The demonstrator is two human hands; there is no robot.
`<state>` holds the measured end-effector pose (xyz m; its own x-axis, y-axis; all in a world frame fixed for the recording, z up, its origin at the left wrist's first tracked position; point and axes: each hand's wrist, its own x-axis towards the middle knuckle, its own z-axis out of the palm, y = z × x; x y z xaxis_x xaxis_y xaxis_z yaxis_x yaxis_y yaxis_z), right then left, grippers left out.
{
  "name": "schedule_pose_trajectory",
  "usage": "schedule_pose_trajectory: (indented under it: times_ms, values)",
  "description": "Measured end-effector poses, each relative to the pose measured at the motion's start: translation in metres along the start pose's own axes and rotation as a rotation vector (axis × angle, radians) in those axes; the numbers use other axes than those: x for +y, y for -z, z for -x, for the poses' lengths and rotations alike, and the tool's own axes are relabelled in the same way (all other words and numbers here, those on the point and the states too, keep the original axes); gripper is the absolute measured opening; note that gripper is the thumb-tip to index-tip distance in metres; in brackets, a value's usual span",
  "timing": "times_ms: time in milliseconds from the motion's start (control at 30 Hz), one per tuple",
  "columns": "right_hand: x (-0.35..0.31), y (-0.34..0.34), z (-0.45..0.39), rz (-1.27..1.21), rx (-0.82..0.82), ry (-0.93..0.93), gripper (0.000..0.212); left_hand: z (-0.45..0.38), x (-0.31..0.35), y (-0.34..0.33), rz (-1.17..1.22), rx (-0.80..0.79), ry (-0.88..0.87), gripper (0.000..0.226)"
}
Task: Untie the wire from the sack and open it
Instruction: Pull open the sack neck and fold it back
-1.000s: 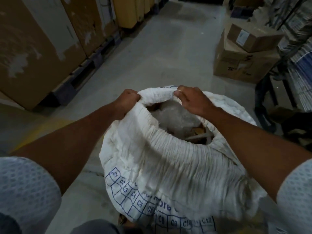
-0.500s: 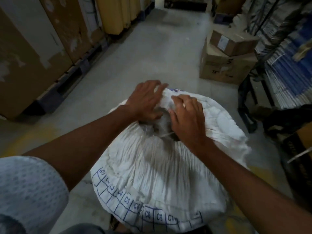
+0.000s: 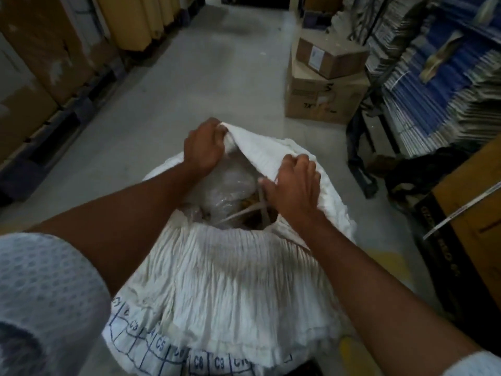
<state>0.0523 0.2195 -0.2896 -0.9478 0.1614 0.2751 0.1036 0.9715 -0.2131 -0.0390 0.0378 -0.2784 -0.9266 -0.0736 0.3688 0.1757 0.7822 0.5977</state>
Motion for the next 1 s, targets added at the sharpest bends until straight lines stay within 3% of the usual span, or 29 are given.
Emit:
schedule_pose_trajectory:
  times_ms: [100, 200, 267, 367, 467, 533, 633, 700, 800, 900, 967, 1000]
  values:
    - [0.009, 0.012, -0.022, -0.075, 0.031, -0.02, 0.032, -0.016, -0.001, 0.01, 0.039, 0.002, 0.022, 0.036]
    - [0.022, 0.018, -0.031, -0.47, 0.034, -0.17, 0.036, -0.033, 0.007, 0.023, 0.261, -0.099, 0.063, 0.048]
    - [0.034, 0.017, -0.037, -0.776, -0.108, -0.328, 0.038, -0.048, 0.01, 0.035, 0.269, -0.354, 0.206, 0.049]
    - [0.049, 0.023, -0.039, -1.106, -0.437, -0.562, 0.048, -0.056, 0.011, 0.045, 0.079, -0.711, 0.398, 0.054]
    - [0.055, 0.015, -0.032, -1.048, -0.482, -0.595, 0.043, -0.047, 0.013, 0.03, -0.162, -0.771, 0.3, 0.057]
    - [0.053, 0.009, -0.029, -0.984, -0.422, -0.576, 0.04, -0.037, 0.012, 0.015, -0.257, -0.661, 0.183, 0.058]
    - [0.052, 0.004, -0.031, -0.778, -0.313, -0.513, 0.05, -0.013, 0.017, 0.002, -0.423, -0.254, -0.116, 0.039]
    - [0.047, 0.012, -0.029, -0.629, -0.242, -0.446, 0.04, 0.007, 0.036, -0.001, -0.366, -0.065, -0.313, 0.027]
    - [0.037, 0.024, -0.021, -0.506, -0.073, -0.235, 0.037, 0.046, 0.072, 0.0, -0.183, -0.193, -0.333, 0.037]
    - [0.032, 0.037, -0.008, -0.398, 0.203, 0.021, 0.03, 0.078, 0.086, -0.005, -0.038, -0.482, -0.106, 0.059]
    - [0.029, 0.048, 0.001, -0.525, 0.236, 0.192, 0.018, 0.097, 0.094, -0.001, 0.196, -0.63, 0.057, 0.063]
    - [0.029, 0.051, 0.005, -0.595, 0.176, 0.286, 0.016, 0.105, 0.096, 0.003, 0.203, -0.672, 0.026, 0.059]
